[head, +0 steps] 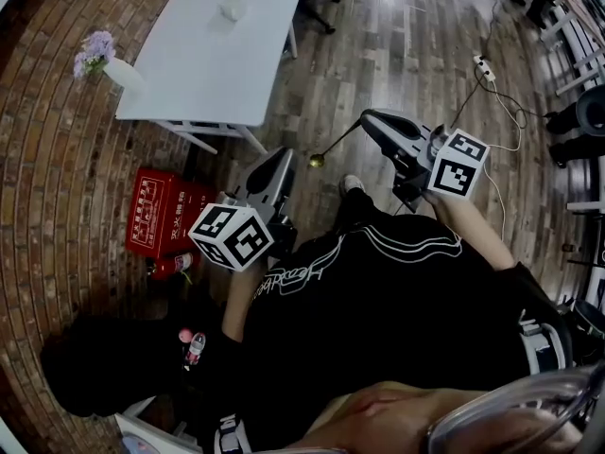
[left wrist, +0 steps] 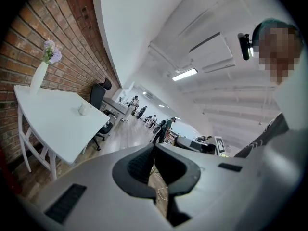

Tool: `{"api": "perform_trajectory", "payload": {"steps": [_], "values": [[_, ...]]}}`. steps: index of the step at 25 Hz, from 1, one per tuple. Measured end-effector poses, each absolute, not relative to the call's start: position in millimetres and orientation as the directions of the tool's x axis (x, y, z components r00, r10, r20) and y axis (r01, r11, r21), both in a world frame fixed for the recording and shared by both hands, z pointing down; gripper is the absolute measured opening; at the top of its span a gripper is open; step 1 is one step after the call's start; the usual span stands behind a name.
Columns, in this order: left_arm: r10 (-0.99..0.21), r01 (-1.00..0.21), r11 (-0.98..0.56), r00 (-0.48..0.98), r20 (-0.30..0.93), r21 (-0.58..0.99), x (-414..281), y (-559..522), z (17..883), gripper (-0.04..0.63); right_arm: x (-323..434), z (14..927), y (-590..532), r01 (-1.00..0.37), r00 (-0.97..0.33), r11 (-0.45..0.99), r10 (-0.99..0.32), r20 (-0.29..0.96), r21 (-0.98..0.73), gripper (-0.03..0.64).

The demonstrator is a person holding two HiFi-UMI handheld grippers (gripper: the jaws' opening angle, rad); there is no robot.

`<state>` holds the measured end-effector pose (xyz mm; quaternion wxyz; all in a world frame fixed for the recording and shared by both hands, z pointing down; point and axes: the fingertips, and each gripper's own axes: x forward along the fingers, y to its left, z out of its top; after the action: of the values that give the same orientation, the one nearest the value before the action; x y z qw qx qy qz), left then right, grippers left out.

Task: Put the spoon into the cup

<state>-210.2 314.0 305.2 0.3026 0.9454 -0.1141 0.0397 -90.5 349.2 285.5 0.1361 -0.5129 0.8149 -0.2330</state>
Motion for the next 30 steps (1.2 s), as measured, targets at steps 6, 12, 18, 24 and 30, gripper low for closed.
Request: {"api": "perform_trajectory", "payload": {"steps": [6, 12, 18, 24, 30], "values": [[-0.191, -0.272, -0.762, 0.962, 0.197, 0.588, -161, 275, 328, 0.005, -38, 309, 311, -0.757, -0.424, 0.335, -0.905, 0.032, -0.561, 0.000], [-0.194, -0.293, -0.750, 0.955, 0.227, 0.593, -83, 218, 340, 0.005, 43, 323, 253, -0.749, -0.422, 0.327, -0.906, 0.033, -0.576, 0.000], [-0.196, -0.309, -0.748, 0.948, 0.250, 0.587, -9, 162, 345, 0.005, 111, 328, 194, -0.733, -0.436, 0.345, -0.900, 0.016, -0.587, 0.000], [-0.215, -0.313, -0.757, 0.948, 0.235, 0.574, 49, 115, 342, 0.005, 166, 326, 153, -0.739, -0.436, 0.359, -0.900, -0.001, -0.570, 0.000], [-0.221, -0.315, -0.765, 0.948, 0.231, 0.561, 77, 95, 344, 0.005, 194, 326, 127, -0.748, -0.432, 0.364, -0.902, -0.009, -0.555, 0.000]]}}
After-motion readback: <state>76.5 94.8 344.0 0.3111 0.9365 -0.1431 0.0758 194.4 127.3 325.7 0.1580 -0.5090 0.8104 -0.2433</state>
